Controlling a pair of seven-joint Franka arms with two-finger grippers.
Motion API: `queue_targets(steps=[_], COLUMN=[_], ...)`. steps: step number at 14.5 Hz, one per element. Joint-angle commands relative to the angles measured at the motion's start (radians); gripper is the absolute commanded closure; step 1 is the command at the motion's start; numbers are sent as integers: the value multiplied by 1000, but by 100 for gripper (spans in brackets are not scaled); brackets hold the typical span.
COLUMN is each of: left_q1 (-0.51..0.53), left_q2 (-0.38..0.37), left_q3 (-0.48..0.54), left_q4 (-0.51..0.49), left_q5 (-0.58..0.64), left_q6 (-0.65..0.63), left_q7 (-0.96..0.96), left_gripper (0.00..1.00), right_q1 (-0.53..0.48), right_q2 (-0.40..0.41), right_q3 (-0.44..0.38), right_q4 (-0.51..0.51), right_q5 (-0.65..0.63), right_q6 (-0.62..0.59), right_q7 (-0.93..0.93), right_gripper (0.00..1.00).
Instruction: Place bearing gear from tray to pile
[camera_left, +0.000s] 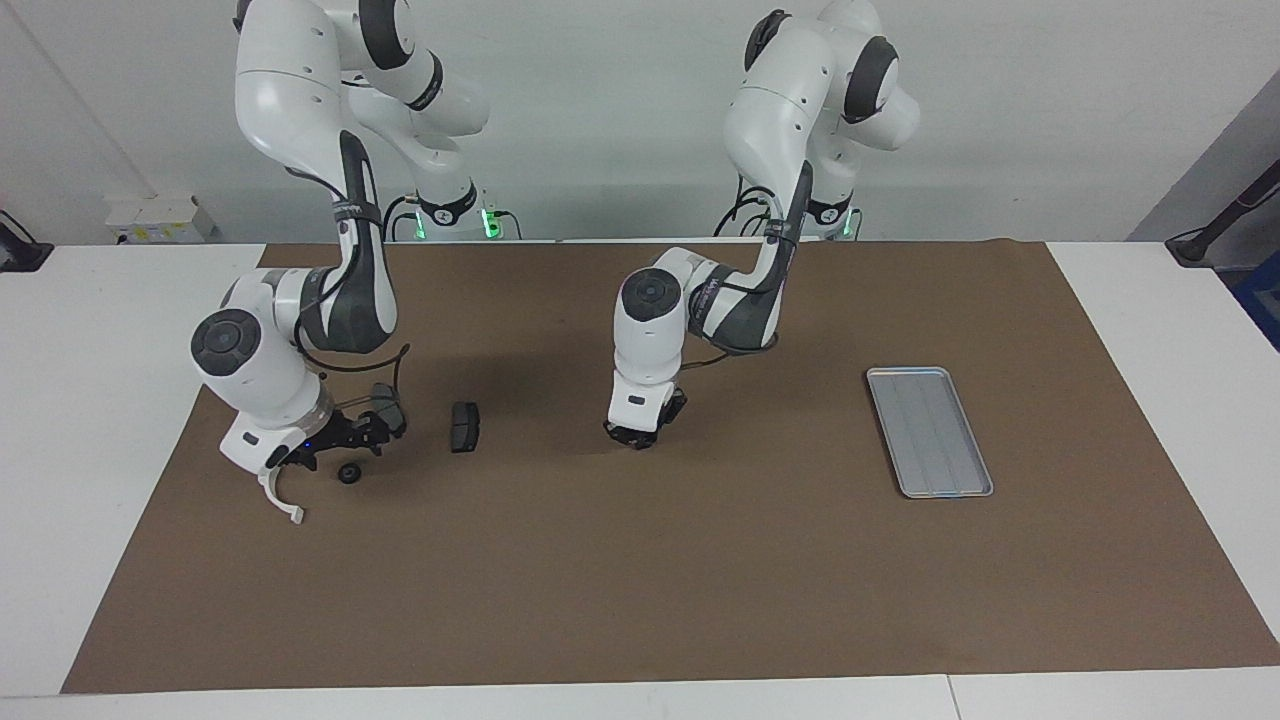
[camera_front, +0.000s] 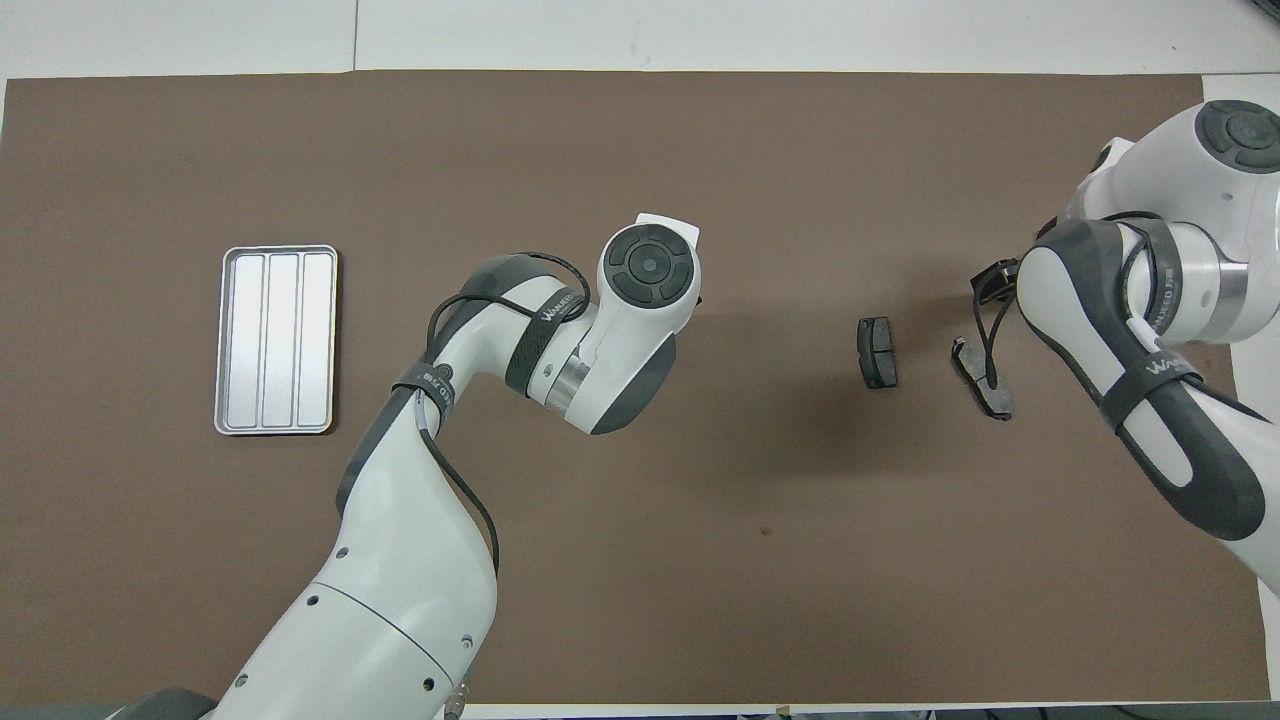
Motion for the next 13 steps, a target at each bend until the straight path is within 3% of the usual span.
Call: queue_targets(steps=[1,5,10,13], left_q1=[-18,11,196,380], left_q2=[0,-39,-203,-314], left_q3=[22,25,23,15], left_q4=[-3,2,-16,-23], left_q5=[20,62,62,46], left_q6=[-11,-58,-133,-256], left_q7=[-52,-66,2,223], left_gripper=[1,0,0,0], right_q1=[34,39,143,228], right_q2=[-61,-79,-92,-101], right_q3=[4,14,21,21], right_q4=[-5,45,92,92], right_q5=[-13,-12,-1,7], right_q6=[-40,-119,-192,-181], right_q7=[56,140,321,448], right_gripper=[0,0,0,0])
